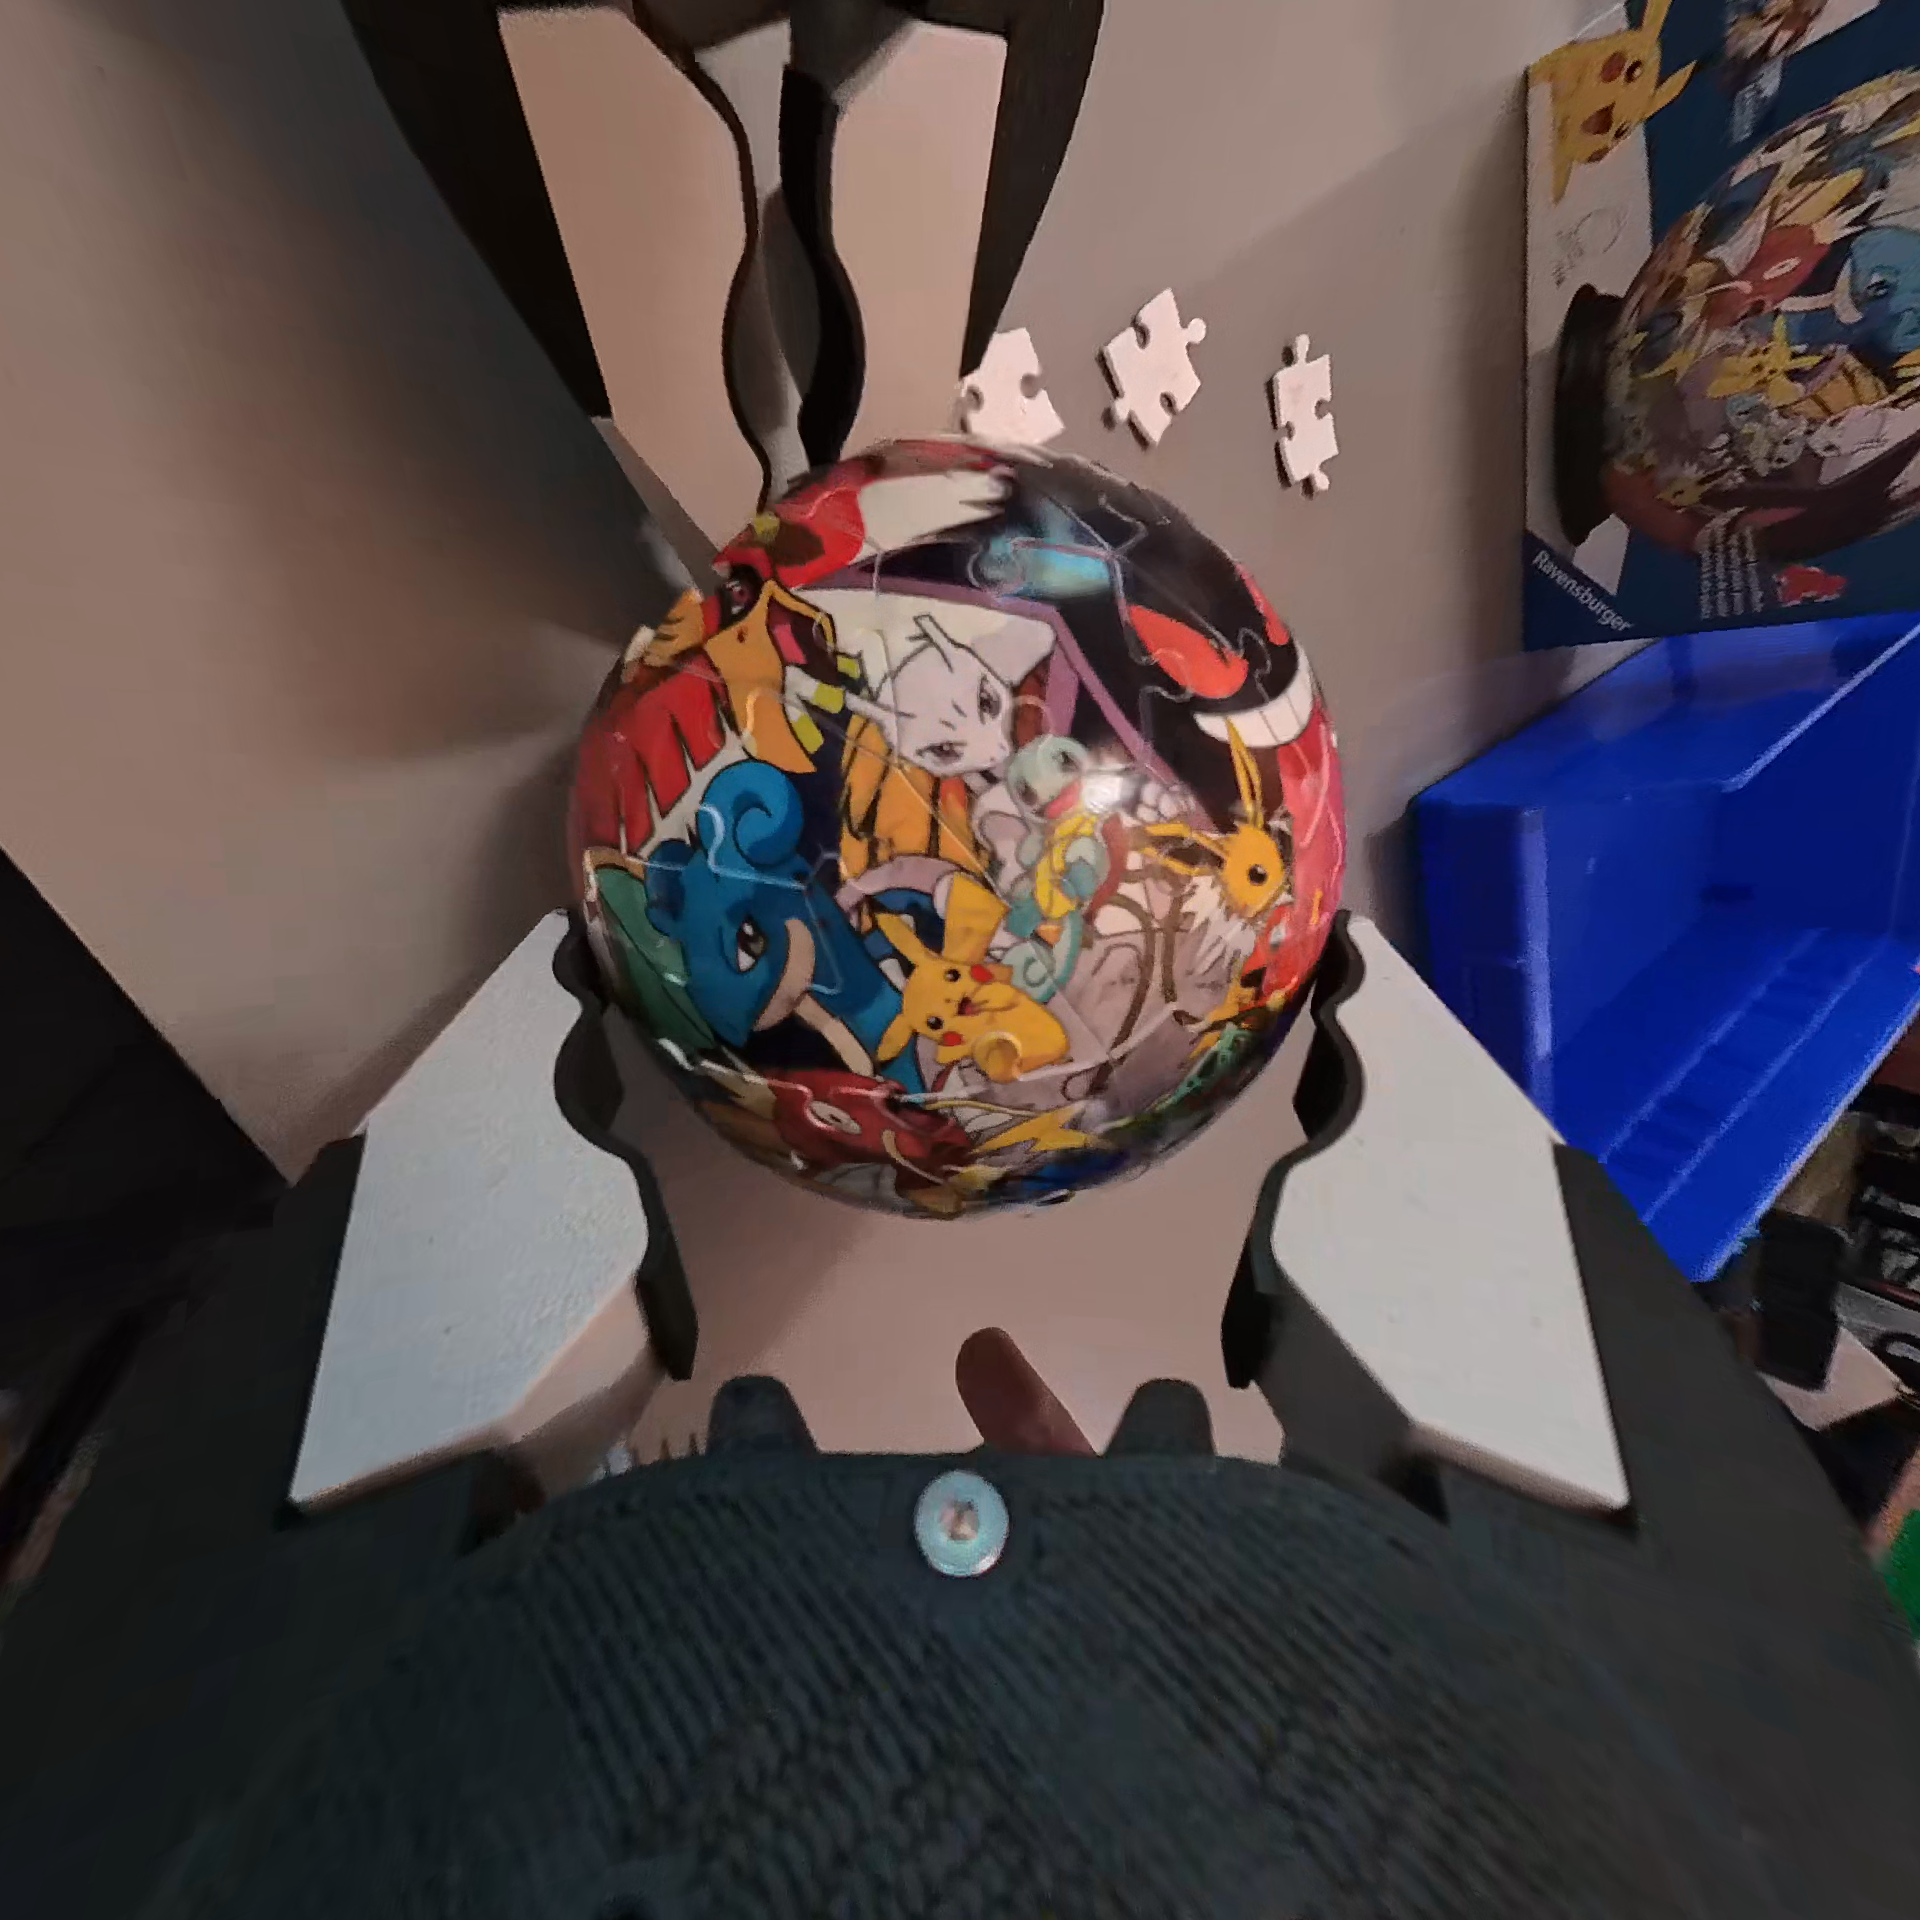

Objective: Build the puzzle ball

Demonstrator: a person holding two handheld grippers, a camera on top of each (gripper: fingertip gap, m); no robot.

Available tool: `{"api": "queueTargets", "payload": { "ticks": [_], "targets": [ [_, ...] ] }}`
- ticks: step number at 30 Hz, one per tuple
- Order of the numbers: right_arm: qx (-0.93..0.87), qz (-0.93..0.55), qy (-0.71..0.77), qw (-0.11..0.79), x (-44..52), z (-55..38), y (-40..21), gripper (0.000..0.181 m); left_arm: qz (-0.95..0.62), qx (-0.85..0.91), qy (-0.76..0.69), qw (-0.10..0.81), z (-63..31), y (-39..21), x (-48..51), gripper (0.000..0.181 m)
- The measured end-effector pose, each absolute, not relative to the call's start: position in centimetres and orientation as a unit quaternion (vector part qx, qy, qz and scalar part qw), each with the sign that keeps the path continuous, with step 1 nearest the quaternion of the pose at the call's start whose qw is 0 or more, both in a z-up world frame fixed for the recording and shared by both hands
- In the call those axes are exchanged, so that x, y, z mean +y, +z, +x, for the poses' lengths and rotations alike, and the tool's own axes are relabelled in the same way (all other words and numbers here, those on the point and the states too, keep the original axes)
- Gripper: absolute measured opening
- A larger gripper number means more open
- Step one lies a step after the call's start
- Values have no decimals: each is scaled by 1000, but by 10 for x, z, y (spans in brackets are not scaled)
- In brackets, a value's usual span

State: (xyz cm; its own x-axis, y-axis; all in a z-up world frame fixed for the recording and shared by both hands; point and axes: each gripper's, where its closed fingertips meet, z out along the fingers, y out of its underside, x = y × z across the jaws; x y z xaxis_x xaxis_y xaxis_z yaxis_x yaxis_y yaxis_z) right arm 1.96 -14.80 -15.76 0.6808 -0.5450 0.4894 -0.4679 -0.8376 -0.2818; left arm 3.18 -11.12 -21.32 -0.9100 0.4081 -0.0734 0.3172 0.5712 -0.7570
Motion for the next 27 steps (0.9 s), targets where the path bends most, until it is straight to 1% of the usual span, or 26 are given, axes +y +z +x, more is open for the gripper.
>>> {"api": "queueTargets", "payload": {
  "ticks": [3,6,11,15,19,21,23,25,27],
  "targets": [
    [273,-916,-290,45,-151,23,-155,130,-151,-885,433,76,31,-204,-115,1],
    [276,-915,-291,48,-151,23,-156,130,-127,-886,438,89,28,-204,-114,1],
    [274,-913,-298,48,-150,23,-155,130,-120,-895,424,75,28,-210,-106,8],
    [269,-910,-310,65,-146,24,-151,127,-68,-885,457,62,45,-198,-104,22],
    [285,-893,-327,122,-150,20,-143,131,-69,-868,484,80,57,-178,-97,46],
    [299,-880,-324,176,-148,13,-137,133,-92,-867,483,80,61,-169,-96,61],
    [308,-869,-320,216,-150,4,-138,136,-126,-863,484,64,63,-161,-98,63],
    [320,-861,-325,224,-163,0,-151,140,-177,-857,482,34,64,-158,-100,65],
    [328,-858,-324,226,-173,-1,-172,144,-218,-850,479,34,59,-160,-105,82]
  ]
}}
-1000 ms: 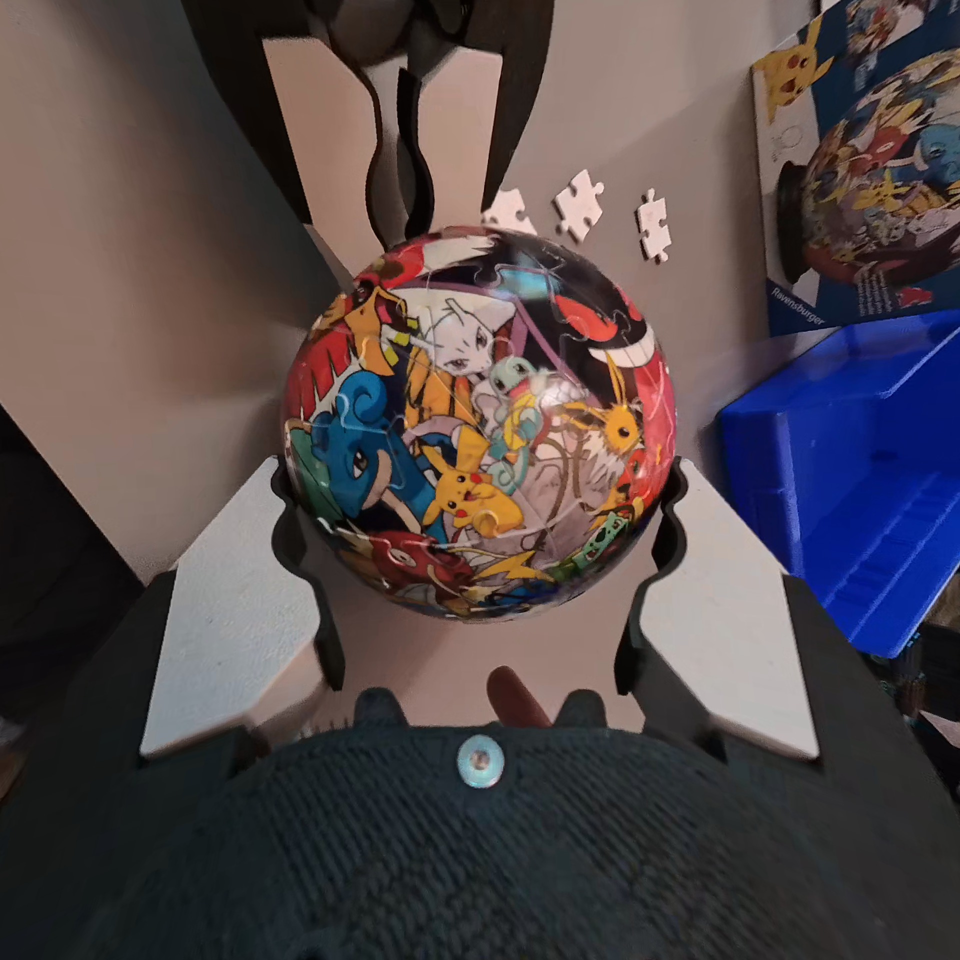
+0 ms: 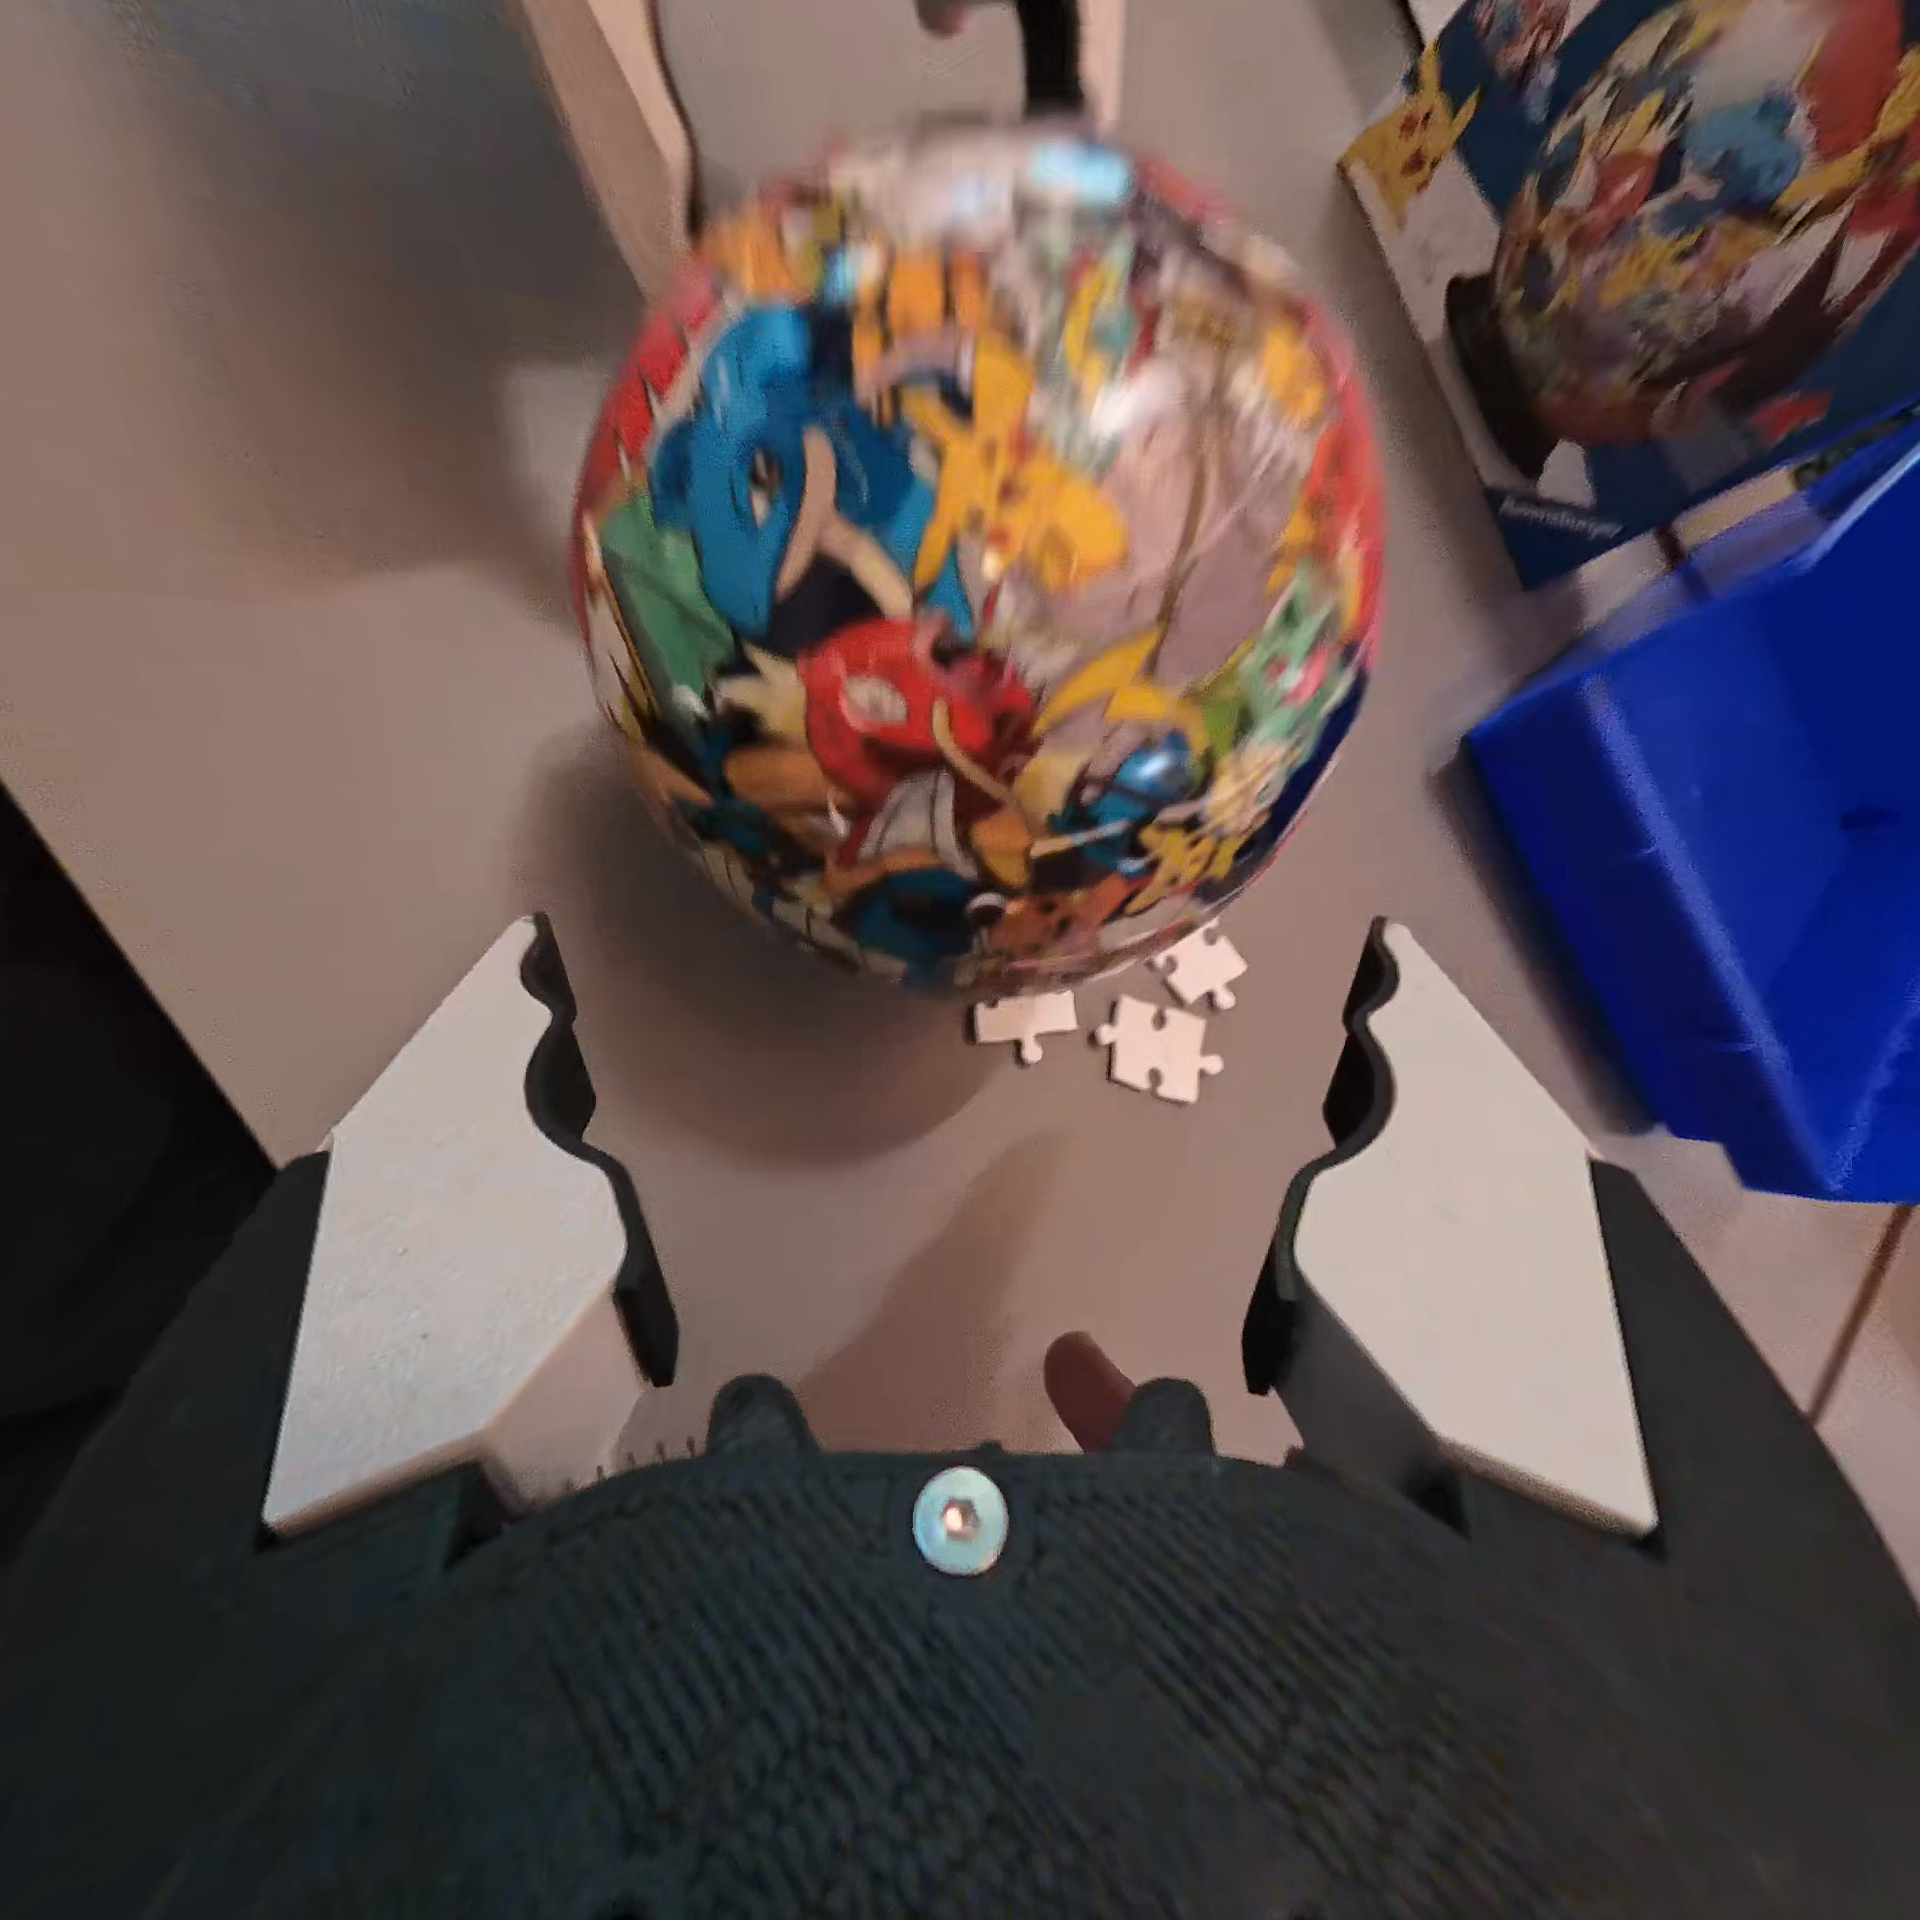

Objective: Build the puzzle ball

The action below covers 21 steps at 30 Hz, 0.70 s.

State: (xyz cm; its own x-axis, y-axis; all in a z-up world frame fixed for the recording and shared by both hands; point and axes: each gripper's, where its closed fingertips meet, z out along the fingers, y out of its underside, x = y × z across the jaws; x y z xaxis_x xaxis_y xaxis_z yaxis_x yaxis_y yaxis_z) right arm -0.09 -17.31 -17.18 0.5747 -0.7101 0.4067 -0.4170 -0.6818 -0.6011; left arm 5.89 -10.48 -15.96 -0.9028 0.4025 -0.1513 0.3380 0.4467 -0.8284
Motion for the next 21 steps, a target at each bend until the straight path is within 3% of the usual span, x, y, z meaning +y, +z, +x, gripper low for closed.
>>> {"api": "queueTargets", "payload": {
  "ticks": [6,10,21],
  "targets": [
    [310,-834,-368,270,-174,23,-184,137,-198,-826,494,186,36,-157,-120,107],
    [293,-830,-364,303,-171,29,-181,130,-170,-822,507,195,40,-156,-130,105],
    [281,-856,-359,244,-195,15,-176,129,-191,-812,514,200,29,-164,-152,105]
  ]
}}
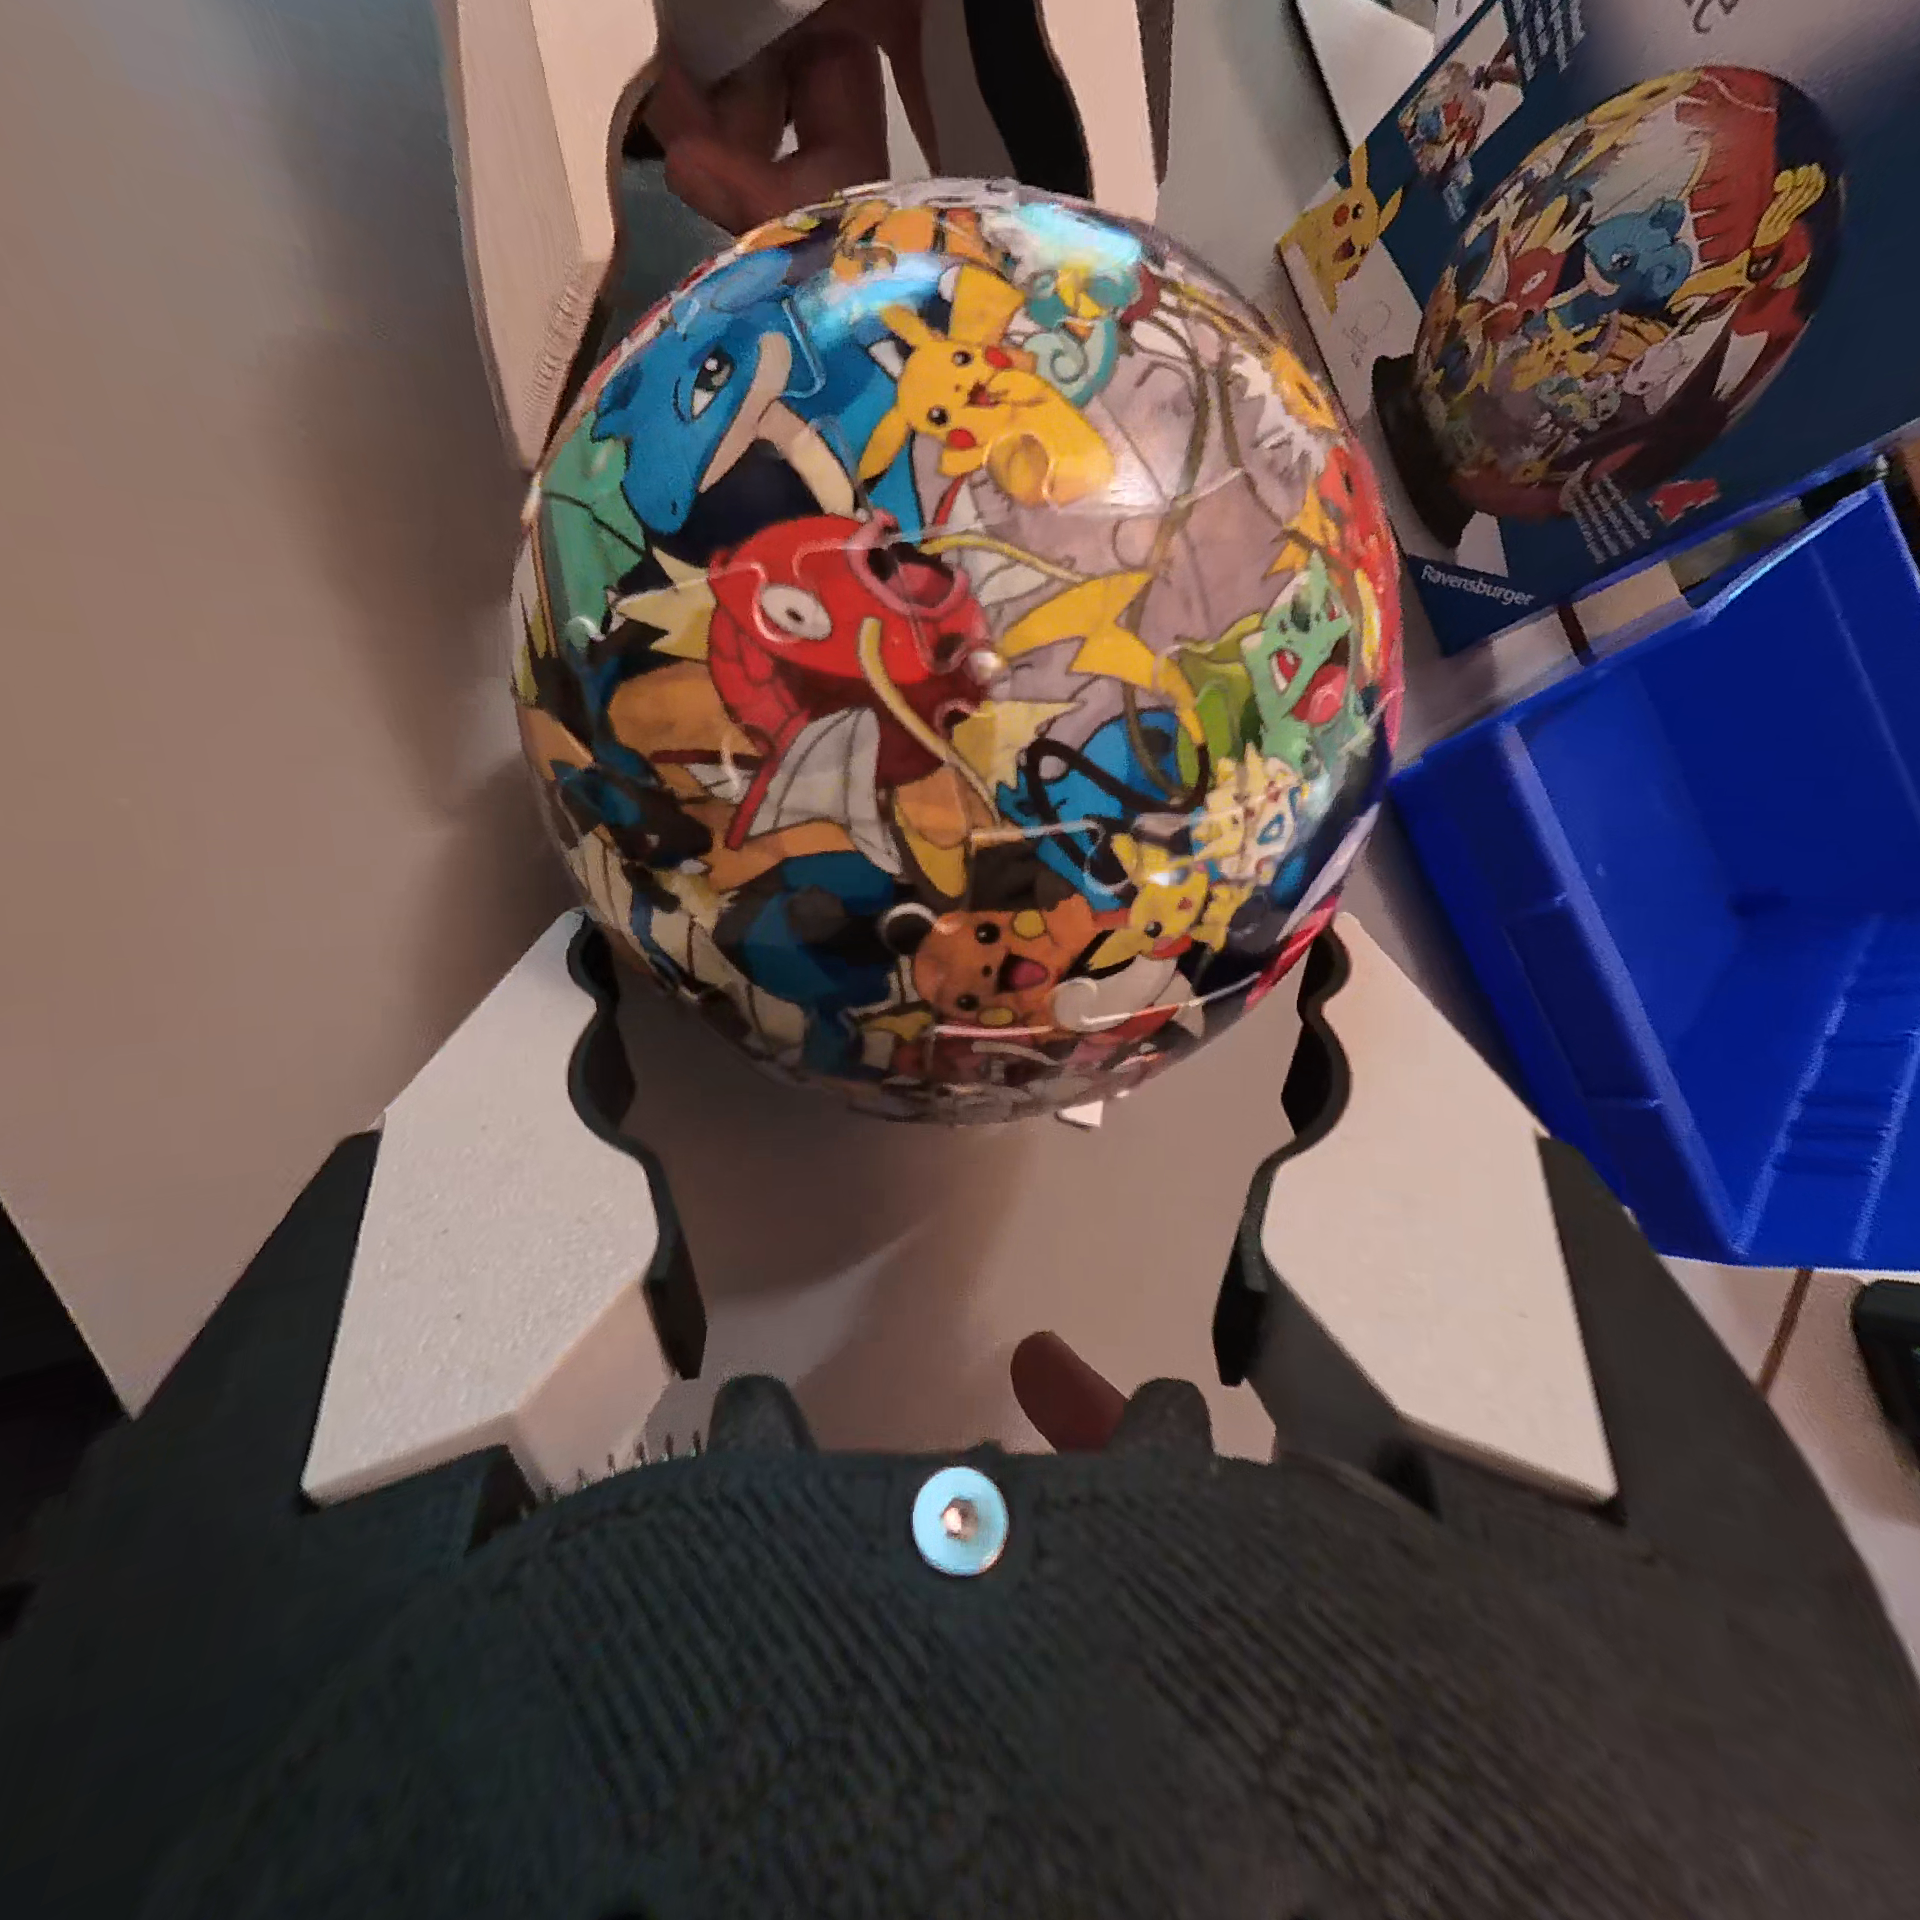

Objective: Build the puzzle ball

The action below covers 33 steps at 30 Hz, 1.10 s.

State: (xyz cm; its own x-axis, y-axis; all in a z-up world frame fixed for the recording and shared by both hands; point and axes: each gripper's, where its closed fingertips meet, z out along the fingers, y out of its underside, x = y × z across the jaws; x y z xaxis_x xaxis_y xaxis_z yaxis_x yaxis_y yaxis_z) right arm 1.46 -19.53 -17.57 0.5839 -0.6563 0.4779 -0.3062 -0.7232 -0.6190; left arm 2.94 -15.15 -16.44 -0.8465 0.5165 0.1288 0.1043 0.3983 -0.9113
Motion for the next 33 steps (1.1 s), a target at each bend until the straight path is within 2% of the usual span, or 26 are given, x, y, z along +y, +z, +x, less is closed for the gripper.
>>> {"api": "queueTargets", "payload": {
  "ticks": [5,10,13,15,19,23,33],
  "targets": [
    [276,-853,-370,244,-193,16,-168,127,-187,-812,516,197,35,-169,-144,101],
    [277,-845,-380,256,-190,18,-164,126,-105,-836,531,93,78,-172,-138,86],
    [274,-841,-391,255,-188,21,-162,130,-68,-854,512,59,86,-183,-141,88],
    [274,-839,-400,247,-188,24,-160,137,-35,-864,498,58,86,-187,-148,102],
    [261,-844,-412,222,-186,29,-157,146,-3,-890,452,66,81,-203,-163,112],
    [239,-858,-414,187,-182,33,-157,149,13,-908,415,61,80,-217,-175,113],
    [209,-872,-416,153,-172,41,-160,150,-2,-926,375,-38,97,-216,-168,114]
  ]
}}
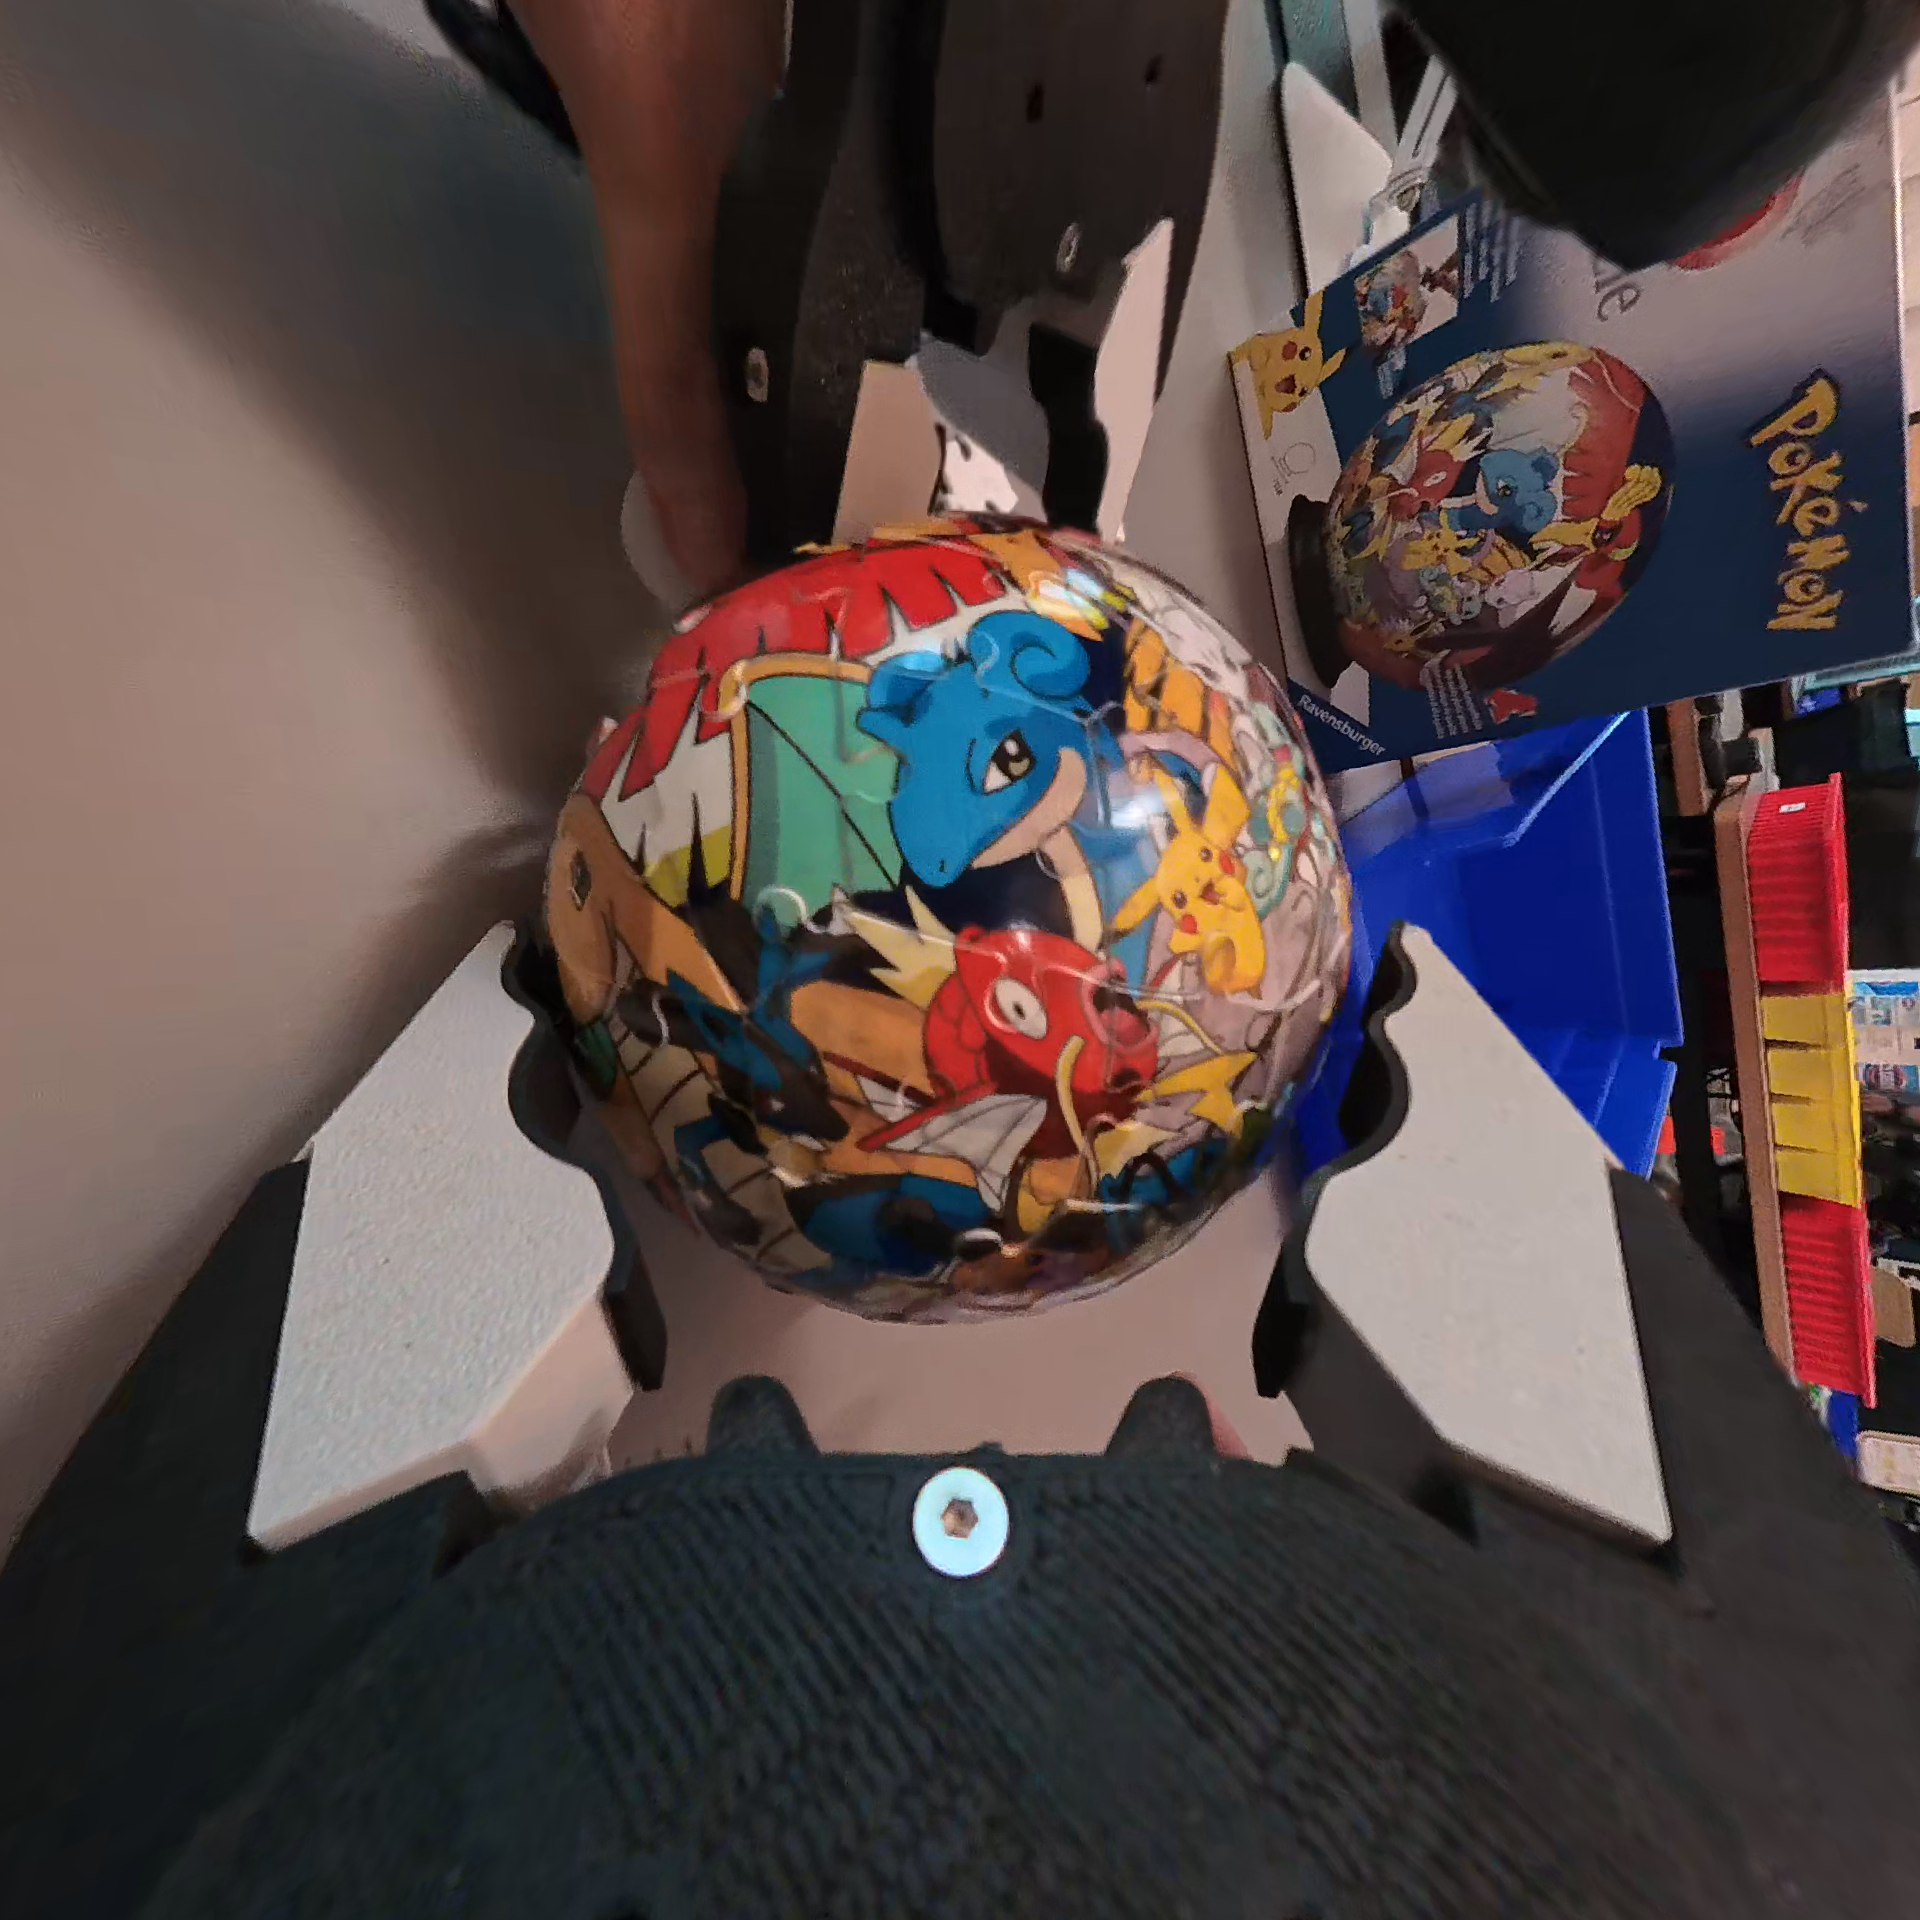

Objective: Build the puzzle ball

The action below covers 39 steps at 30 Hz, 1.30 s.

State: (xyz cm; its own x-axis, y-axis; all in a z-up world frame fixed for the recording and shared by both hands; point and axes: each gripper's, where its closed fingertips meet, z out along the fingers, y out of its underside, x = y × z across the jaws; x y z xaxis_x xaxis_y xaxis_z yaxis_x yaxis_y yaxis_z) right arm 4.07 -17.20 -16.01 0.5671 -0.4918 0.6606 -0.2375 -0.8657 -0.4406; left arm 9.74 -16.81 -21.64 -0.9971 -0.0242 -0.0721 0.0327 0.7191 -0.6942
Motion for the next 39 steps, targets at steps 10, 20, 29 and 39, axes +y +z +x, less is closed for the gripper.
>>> {"api": "queueTargets", "payload": {
  "ticks": [10,20,29,39],
  "targets": [
    [202,-874,-415,150,-166,43,-161,147,2,918,-397,-3,89,-199,-152,97],
    [224,-872,-394,187,-166,34,-149,155,-51,885,-438,-148,80,-177,-132,76],
    [283,-848,-386,227,-181,33,-173,148,85,861,-493,-88,68,-164,-167,41],
    [192,-873,-423,151,-195,31,-161,143,130,842,-523,-14,66,-162,-178,33]
  ]
}}
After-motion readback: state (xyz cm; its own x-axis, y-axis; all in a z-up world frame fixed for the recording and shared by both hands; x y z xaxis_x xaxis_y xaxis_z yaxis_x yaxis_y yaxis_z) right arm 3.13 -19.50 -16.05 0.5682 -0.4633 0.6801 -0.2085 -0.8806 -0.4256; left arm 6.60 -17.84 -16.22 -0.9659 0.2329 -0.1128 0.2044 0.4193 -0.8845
